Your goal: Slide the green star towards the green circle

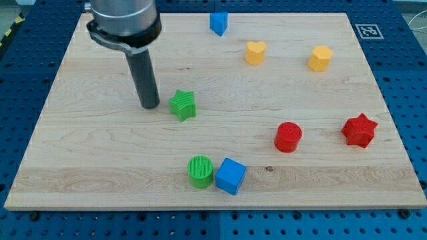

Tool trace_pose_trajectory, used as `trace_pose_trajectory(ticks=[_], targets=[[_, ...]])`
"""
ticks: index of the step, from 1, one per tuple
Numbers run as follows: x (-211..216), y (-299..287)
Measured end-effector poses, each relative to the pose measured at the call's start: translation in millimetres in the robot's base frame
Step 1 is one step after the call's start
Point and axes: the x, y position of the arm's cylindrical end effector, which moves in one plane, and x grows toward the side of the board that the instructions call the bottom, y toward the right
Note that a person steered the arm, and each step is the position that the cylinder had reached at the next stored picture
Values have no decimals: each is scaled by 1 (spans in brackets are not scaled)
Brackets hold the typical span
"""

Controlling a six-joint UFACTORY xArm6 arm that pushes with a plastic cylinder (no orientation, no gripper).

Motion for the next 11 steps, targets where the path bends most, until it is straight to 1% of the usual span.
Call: trace_pose_trajectory(ticks=[1,2,3,4,5,6,7,8,9,10,11], targets=[[-30,-3],[-40,17],[-19,41],[20,56],[60,60],[77,60],[63,44],[27,32],[2,45],[0,92],[21,125]])
